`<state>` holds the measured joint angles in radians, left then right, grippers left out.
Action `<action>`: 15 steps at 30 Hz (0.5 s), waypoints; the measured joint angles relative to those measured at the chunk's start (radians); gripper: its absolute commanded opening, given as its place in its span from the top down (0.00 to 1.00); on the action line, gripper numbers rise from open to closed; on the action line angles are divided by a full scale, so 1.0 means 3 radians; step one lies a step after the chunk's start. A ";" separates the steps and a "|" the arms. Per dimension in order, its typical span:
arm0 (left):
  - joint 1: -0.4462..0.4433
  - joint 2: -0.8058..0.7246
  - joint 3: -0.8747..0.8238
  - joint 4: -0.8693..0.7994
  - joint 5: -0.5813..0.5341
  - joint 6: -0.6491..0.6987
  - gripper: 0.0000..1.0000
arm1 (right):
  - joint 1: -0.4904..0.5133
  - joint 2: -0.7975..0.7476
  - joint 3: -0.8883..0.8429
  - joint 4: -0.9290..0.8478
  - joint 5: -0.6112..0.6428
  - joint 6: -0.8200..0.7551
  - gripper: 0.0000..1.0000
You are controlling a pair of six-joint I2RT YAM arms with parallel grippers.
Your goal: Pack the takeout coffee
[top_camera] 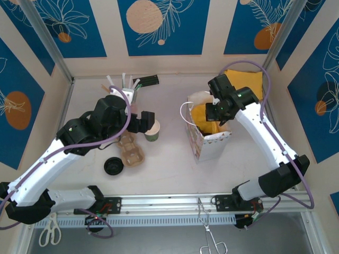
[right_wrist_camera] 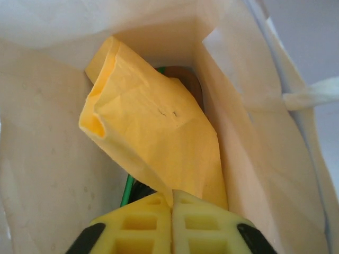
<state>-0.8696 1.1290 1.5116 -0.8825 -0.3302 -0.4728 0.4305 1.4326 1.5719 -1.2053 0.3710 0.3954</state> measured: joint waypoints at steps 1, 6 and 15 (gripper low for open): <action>0.0000 0.0000 0.0000 0.0000 0.0000 0.0000 0.00 | 0.0005 0.0000 0.0000 0.0000 -0.0003 0.0006 0.77; 0.0000 0.0000 0.0000 0.0000 0.0000 -0.0001 0.00 | 0.0072 0.0000 0.0043 -0.0015 -0.0001 -0.0006 0.71; 0.0000 -0.0001 0.0000 0.0000 -0.0001 -0.0001 0.00 | 0.0130 -0.0001 0.0617 -0.0102 0.0000 0.0006 0.63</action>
<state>-0.8696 1.1286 1.5116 -0.8825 -0.3305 -0.4732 0.4694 1.4322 1.7569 -1.2358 0.3710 0.3973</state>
